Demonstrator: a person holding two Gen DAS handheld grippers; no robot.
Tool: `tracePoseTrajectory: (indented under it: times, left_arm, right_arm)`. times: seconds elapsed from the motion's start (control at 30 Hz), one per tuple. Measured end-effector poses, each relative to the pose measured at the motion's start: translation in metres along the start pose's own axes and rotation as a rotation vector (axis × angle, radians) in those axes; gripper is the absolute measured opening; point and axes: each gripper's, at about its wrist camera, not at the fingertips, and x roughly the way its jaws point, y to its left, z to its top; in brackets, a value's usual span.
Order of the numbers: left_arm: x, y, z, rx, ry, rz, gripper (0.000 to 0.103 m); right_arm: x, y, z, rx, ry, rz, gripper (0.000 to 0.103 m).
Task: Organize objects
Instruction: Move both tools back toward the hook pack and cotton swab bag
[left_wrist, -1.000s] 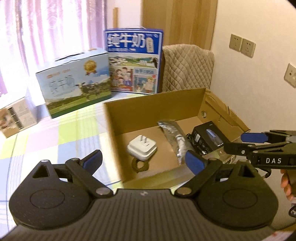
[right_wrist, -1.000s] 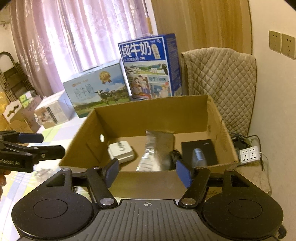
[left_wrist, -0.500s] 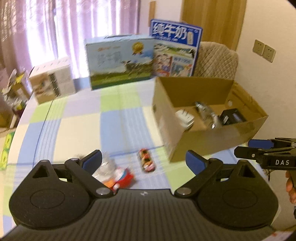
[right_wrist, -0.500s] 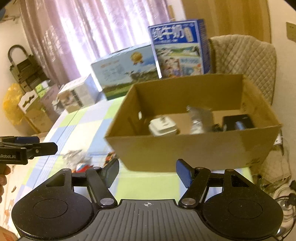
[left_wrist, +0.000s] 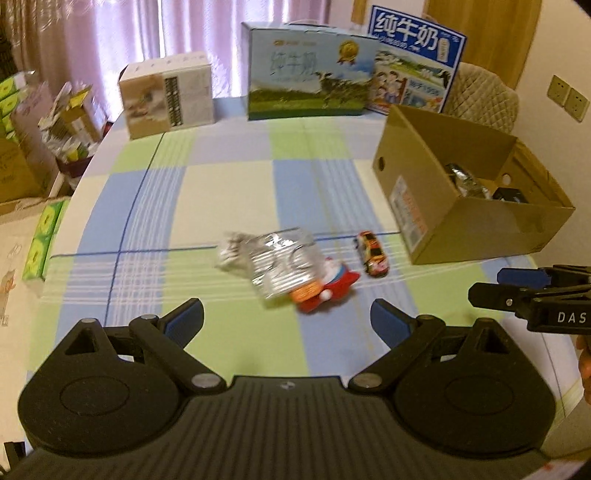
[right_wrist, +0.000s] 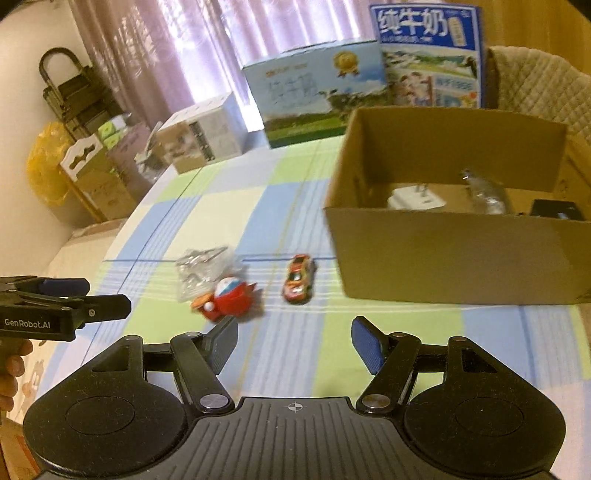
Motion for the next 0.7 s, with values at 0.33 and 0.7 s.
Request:
tracePoseTrajectory:
  times: [0.33, 0.7]
  left_arm:
    - [0.008, 0.045, -0.004, -0.038, 0.023, 0.042, 0.095]
    - [0.028, 0.092, -0.001, -0.079, 0.055, 0.105, 0.095]
  right_arm:
    - [0.041, 0.044, 0.008, -0.061, 0.031, 0.029, 0.065]
    - [0.1, 0.083, 0.034, -0.096, 0.046, 0.019, 0.081]
